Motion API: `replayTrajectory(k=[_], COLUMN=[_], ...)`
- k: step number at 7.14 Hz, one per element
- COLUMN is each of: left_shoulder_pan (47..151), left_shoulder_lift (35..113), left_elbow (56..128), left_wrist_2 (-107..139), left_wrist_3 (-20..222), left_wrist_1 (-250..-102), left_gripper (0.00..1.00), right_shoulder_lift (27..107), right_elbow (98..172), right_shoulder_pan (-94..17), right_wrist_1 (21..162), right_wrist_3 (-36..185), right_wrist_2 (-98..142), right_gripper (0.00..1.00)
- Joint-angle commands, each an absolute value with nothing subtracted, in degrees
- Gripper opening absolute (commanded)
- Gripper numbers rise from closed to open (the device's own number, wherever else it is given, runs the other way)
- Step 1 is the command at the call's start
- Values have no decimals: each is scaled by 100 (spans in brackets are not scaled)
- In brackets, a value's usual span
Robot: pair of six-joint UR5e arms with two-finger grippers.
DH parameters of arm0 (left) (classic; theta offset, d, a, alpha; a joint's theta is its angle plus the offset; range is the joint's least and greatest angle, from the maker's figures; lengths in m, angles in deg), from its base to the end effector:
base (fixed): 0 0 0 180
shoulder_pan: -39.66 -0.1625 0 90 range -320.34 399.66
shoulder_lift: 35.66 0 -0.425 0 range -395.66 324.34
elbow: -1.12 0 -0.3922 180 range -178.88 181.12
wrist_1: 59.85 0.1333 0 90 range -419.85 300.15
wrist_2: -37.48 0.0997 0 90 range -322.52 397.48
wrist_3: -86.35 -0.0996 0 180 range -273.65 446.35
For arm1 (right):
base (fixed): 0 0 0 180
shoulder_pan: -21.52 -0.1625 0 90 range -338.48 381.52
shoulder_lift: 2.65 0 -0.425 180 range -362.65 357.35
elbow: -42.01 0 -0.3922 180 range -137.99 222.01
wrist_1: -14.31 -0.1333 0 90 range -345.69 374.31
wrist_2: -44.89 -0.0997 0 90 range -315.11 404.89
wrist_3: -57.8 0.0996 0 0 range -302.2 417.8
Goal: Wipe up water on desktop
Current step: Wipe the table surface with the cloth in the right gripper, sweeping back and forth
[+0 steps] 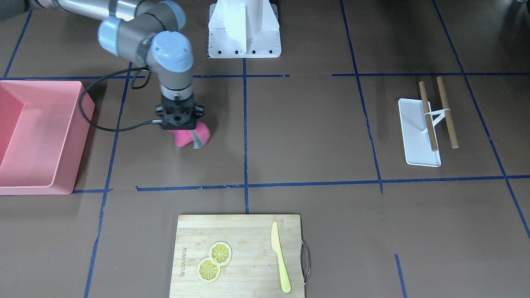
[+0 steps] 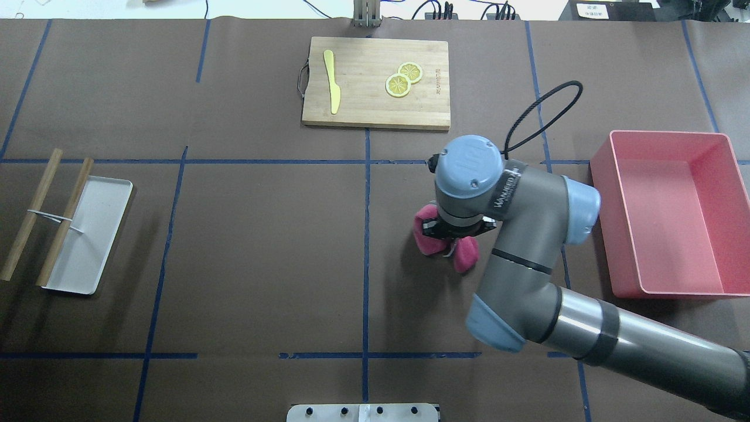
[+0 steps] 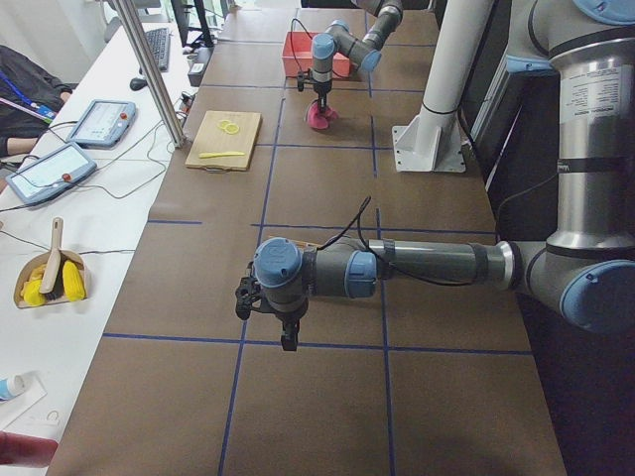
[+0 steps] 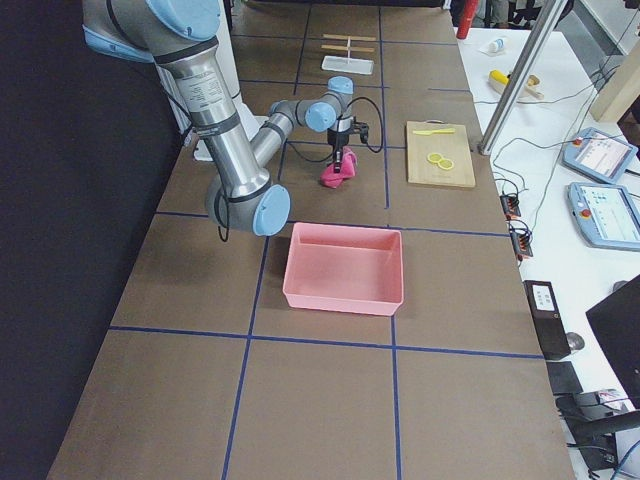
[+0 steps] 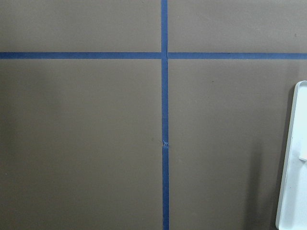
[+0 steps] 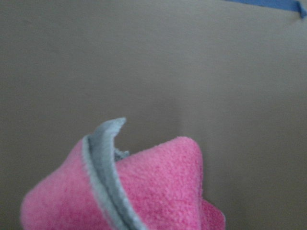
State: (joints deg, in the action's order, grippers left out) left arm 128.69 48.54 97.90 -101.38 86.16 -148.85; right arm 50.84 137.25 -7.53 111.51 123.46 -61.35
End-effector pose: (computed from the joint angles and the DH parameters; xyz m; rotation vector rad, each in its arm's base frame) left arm -0.0507 -0.4498 0.6442 -0.0061 0.8528 0.0189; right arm -0.5448 -0.4232 0.2652 0.0236 -0.6583 -0.0062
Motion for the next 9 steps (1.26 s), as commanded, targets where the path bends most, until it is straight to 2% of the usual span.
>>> replayTrajectory(k=[1,2,5,7,8,9], left_shoulder_pan=[12869,12869,12869,12869,12869,12869], left_shoulder_lift=[4854,4854,4802,4819,4819,4819], left_elbow=[9815,9797,9789,9806,9806,9815], left_wrist_2=[-10148,-10139,-10148,-10122,-10104,-10113], left_wrist_3=[8618,8618,8653,8741,8723,8732], left_wrist_1=[-14888,-14879,-14879,-14888,-14888,-14888], left_gripper=[100,100,100,100,100,100], right_shoulder_lift=[3984,4015,5145,5359,5438,5491], right_elbow=[12756,12752,13331,13446,13708,14276], right_shoulder_pan=[-555,-546,-1001,-1484,-1843,-2151], right_wrist_1=[10679,10685,10747,10799,11148,11786], right_wrist_3=[13213,13137,11725,11206,10898,10669], right_wrist_2=[-6128,-6136,-6207,-6399,-6731,-6839], right_gripper=[0,0,0,0,0,0])
